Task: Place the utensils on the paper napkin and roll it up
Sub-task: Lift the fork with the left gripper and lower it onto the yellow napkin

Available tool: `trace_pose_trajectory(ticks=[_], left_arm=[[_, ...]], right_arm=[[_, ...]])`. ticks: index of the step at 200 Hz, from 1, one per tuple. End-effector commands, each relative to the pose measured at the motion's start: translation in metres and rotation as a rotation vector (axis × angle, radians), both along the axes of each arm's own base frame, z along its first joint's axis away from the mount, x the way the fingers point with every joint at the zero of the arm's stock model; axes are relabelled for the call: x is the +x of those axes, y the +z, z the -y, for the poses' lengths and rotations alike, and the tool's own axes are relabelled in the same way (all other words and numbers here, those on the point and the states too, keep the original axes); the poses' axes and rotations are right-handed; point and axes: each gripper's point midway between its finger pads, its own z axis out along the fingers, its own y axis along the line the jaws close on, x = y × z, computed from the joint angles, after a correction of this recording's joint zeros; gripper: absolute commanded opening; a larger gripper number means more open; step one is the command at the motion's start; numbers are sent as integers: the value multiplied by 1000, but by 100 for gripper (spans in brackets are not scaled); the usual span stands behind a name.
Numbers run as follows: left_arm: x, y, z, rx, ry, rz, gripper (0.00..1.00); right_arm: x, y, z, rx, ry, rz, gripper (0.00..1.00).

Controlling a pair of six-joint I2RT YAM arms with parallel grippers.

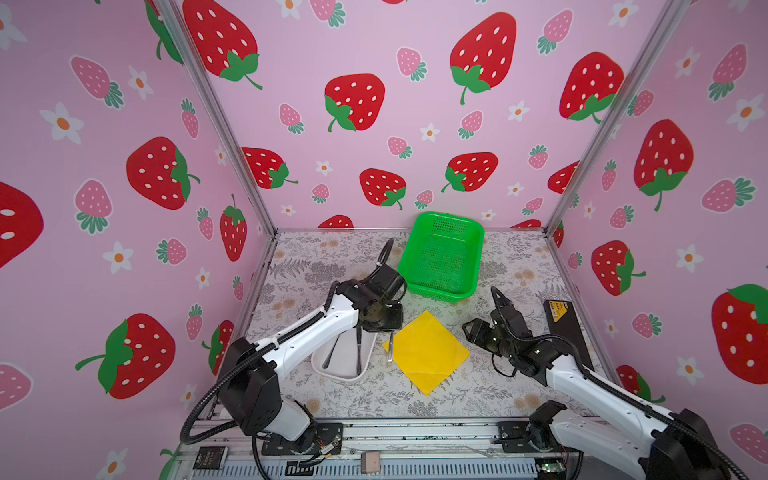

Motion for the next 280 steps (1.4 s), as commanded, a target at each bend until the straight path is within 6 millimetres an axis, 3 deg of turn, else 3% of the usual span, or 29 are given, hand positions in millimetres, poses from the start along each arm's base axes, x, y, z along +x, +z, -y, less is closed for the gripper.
trace_pose_trajectory(ticks=[1, 53, 61, 144, 280], left_arm=[[3, -11, 41, -76, 16, -61, 0], [8, -47, 84, -98, 12, -136, 0], [7, -51, 89, -103, 9, -147, 0], [13, -87, 120, -86, -6, -194, 0], [14, -112, 113, -19, 40, -196, 1]], right_arm=[[-1, -3, 9, -7, -38, 3, 56], [-6, -4, 15, -20, -46, -5, 57], [-7, 3, 16, 1, -52, 18, 57], [-12, -2, 21, 3, -62, 11, 57], [-13, -10, 18, -10, -44, -17, 58]])
